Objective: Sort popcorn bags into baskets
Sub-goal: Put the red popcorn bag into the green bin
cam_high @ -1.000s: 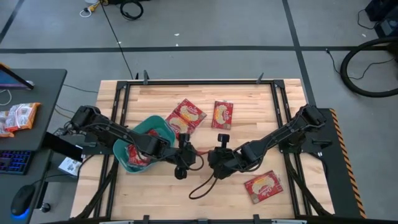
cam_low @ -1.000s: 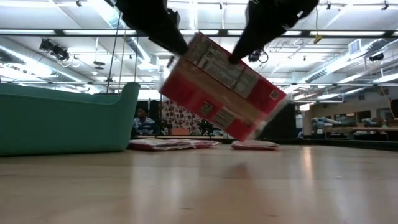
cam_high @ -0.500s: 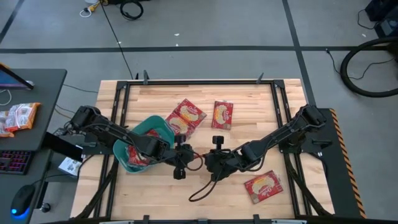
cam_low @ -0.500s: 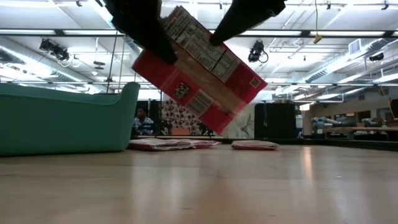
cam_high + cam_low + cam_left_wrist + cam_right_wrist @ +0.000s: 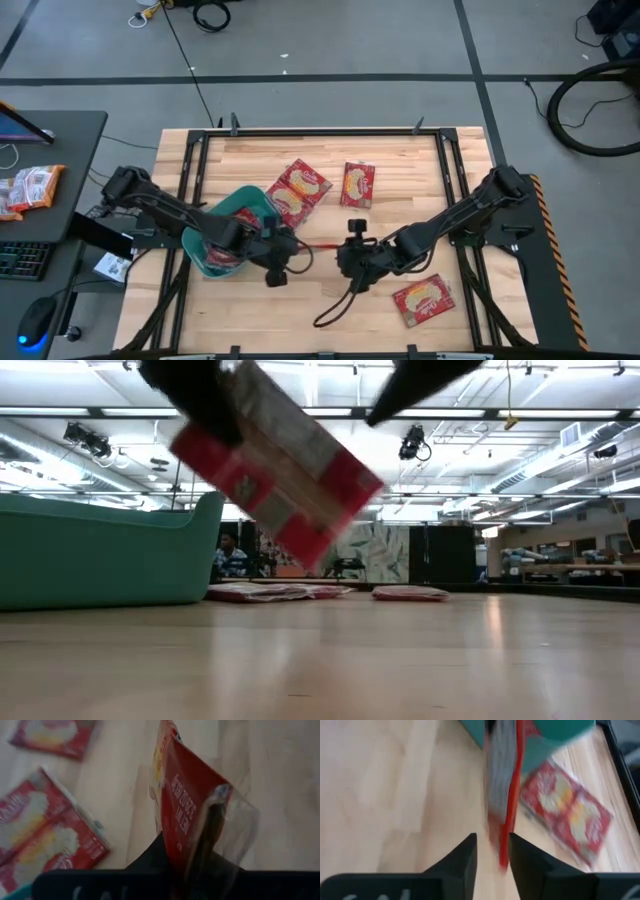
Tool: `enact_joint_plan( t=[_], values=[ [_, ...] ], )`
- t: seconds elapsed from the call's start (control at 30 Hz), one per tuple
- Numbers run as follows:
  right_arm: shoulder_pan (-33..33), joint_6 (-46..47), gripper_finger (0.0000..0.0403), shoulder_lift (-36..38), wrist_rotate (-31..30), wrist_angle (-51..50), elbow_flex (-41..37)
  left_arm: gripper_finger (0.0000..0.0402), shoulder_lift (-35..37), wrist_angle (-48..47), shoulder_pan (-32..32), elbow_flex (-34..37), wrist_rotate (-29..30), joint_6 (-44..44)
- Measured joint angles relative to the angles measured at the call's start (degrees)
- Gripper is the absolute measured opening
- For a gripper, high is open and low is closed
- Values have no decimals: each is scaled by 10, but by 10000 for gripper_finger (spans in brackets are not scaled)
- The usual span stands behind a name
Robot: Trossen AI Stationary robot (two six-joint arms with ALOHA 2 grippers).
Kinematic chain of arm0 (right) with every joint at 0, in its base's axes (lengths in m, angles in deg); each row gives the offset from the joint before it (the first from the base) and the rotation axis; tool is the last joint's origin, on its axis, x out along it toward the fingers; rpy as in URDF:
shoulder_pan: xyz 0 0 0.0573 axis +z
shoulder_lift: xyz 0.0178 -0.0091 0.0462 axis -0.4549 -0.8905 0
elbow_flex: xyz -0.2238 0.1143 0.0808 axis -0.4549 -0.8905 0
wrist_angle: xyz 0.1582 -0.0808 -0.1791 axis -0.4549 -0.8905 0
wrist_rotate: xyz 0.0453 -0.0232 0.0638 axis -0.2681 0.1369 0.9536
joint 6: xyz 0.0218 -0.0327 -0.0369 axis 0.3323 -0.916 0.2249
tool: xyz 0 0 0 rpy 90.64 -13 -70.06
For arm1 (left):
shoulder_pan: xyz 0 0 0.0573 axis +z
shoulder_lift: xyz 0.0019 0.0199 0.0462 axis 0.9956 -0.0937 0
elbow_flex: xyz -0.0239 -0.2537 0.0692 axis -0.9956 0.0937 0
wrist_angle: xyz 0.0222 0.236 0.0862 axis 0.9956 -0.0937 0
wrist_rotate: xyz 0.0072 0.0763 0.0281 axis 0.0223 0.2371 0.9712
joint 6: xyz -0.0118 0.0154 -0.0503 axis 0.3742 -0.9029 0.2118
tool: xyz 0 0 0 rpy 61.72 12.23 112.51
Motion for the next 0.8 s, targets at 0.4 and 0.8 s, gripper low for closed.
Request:
enact_joint_plan(
  t=[0.4, 0.8],
  values=[
    [4, 75, 137, 6, -26, -90, -12, 34, 168, -213, -61, -1, 22, 80],
    [2, 64, 137, 5, -19, -31, -49, 34, 259, -453, -98, 0, 69, 199]
  ],
)
